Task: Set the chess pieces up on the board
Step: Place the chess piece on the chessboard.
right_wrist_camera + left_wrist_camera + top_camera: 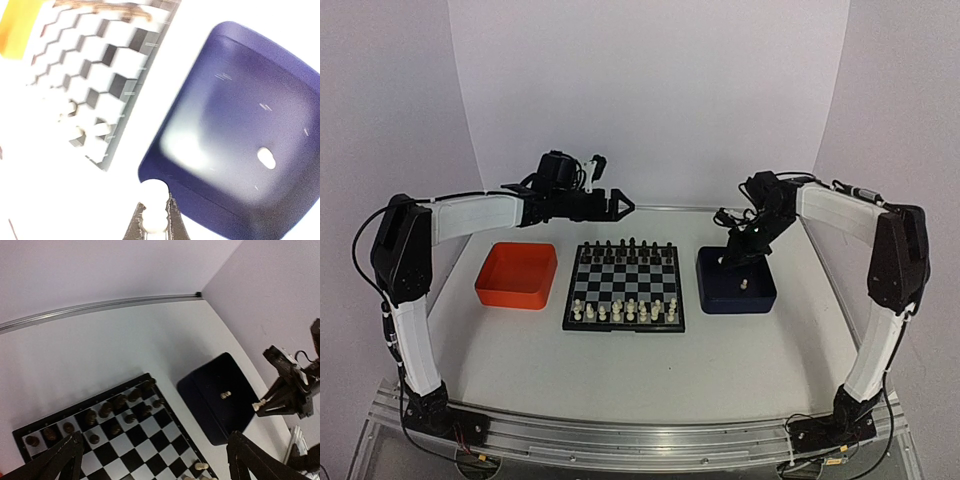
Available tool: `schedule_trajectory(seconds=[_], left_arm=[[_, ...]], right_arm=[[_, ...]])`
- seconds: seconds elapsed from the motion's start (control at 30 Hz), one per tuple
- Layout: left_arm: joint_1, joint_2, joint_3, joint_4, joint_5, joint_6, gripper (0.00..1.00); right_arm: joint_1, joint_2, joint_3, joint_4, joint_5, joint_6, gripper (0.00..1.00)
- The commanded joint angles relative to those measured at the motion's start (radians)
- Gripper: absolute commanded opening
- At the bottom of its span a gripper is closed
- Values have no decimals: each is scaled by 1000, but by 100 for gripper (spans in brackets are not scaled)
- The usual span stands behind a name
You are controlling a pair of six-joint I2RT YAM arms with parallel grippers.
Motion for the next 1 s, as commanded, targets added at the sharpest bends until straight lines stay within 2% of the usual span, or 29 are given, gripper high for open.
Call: schedule_trajectory(seconds=[0.0,0.07,0.2,0.33,0.43,0.5,0.67,0.83,0.97], left_arm=[[-3,-21,106,14,382,41,100],[-15,-4,132,-1,490,65,100],[-65,34,199,-102,563,155,99],[-142,53,249,-231,567,299,96],[-186,44,237,-267,536,387,93],[-193,37,215,-262,538,379,85],[-193,16,130,-206,540,332,74],[-189,0,68,-129,568,250,59],[-161,-44,-46,66,639,132,56]], right_arm=[[28,-60,25,22,-225,-197,0],[51,-48,52,28,-286,-224,0],[115,-23,96,28,-359,-309,0],[146,-14,123,30,-415,-361,0],[163,-12,136,33,-444,-365,0],[180,-17,132,36,-437,-376,0],[198,-41,116,54,-424,-381,0],[202,-101,45,141,-434,-378,0],[204,-143,-15,202,-453,-377,0]])
